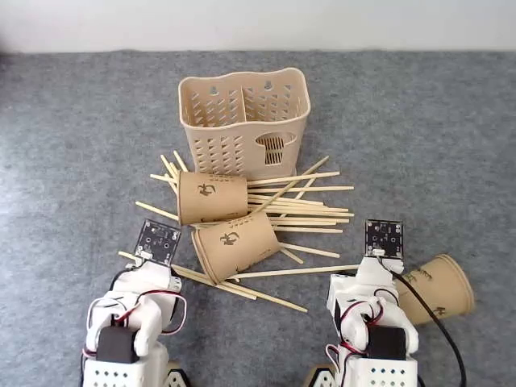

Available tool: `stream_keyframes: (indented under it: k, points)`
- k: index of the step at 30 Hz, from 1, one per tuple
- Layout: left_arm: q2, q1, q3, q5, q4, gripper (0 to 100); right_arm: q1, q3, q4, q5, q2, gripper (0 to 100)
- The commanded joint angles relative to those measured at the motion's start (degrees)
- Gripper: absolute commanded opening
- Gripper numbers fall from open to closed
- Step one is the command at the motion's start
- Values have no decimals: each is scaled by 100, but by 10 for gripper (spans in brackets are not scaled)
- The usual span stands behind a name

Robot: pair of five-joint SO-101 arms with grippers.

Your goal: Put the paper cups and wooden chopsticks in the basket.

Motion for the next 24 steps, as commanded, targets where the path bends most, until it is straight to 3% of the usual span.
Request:
stream_keyframes:
  k: [1, 9, 16, 24]
  points:
    - [-62, -9, -532, -53, 53, 14, -31, 79, 31, 53, -75, 12]
    - [-62, -35, -884, -53, -149, 15, -31, 79, 31, 53, -75, 12]
    - [-62, -1213, -857, 360, -800, 15, -31, 79, 31, 53, -75, 12]
    - [-62, -1442, -804, 765, -826, 15, -84, 79, 22, 18, -75, 12]
